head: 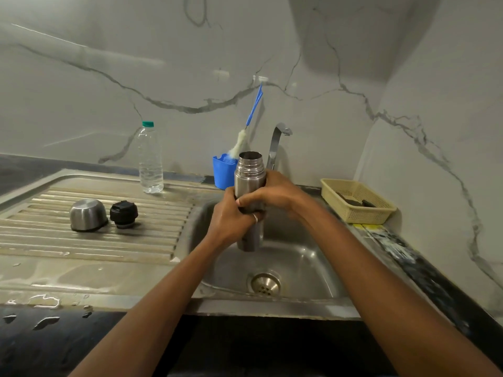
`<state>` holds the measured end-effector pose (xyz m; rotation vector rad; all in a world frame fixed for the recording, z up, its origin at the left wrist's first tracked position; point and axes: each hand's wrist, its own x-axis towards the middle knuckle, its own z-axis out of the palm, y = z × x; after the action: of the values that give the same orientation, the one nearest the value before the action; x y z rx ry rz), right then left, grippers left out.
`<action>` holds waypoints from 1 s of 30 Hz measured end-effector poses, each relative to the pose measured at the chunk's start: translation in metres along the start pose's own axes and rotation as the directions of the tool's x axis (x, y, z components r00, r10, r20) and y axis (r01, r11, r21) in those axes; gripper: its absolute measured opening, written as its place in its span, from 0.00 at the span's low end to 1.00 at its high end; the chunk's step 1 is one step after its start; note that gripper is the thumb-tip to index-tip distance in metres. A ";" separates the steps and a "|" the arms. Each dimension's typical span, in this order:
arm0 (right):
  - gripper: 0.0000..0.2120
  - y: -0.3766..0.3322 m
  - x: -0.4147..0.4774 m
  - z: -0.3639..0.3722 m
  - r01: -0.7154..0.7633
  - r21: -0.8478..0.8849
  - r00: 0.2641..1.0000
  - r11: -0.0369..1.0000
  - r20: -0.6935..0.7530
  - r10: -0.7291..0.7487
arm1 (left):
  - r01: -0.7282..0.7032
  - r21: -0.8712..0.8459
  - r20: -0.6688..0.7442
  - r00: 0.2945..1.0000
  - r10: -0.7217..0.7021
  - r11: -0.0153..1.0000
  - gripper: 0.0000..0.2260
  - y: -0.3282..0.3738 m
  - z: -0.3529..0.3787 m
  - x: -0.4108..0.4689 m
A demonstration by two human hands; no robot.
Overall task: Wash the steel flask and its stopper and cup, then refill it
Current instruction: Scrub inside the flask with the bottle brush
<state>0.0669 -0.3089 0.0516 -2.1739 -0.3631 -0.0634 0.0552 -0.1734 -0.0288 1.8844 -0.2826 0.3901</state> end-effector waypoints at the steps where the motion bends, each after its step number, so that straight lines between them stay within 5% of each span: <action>1: 0.23 -0.003 0.003 0.001 0.003 -0.020 1.000 1.000 0.029 -0.003 | 0.018 -0.019 -0.023 1.000 -0.018 1.000 0.29 -0.002 -0.001 0.002; 5: 0.19 -0.014 0.017 0.000 -0.023 0.082 0.988 0.996 0.157 0.010 | 0.158 -0.046 -0.085 0.983 -0.161 0.986 0.29 -0.014 -0.007 0.007; 8: 0.20 -0.013 0.050 0.000 -0.045 0.179 0.999 0.983 -0.005 0.047 | 0.258 0.004 -0.138 0.957 -0.255 0.966 0.31 -0.023 -0.014 0.012; 13: 0.12 0.008 0.128 0.014 -0.111 0.078 0.934 0.991 -0.334 0.131 | 0.277 0.082 -0.135 0.955 -0.265 0.957 0.30 -0.027 -0.015 0.019; 17: 0.12 0.012 0.171 0.021 -0.211 -0.054 0.890 0.976 -0.423 0.169 | 0.281 0.195 -0.135 0.957 -0.258 0.940 0.29 -0.034 -0.011 0.021; 25: 0.26 0.022 0.224 0.017 -0.178 0.028 0.873 0.984 -0.458 0.170 | 0.283 0.284 -0.116 0.959 -0.260 0.916 0.28 -0.041 -0.006 0.024; 30: 0.20 0.023 0.236 0.022 -0.149 0.064 0.866 0.987 -0.473 0.162 | 0.275 0.259 -0.112 0.961 -0.254 0.926 0.29 -0.039 -0.005 0.022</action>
<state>0.2966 -0.2487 0.0629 -2.0676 0.0962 -0.4934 0.0895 -0.1560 -0.0516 2.1376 0.0846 0.3283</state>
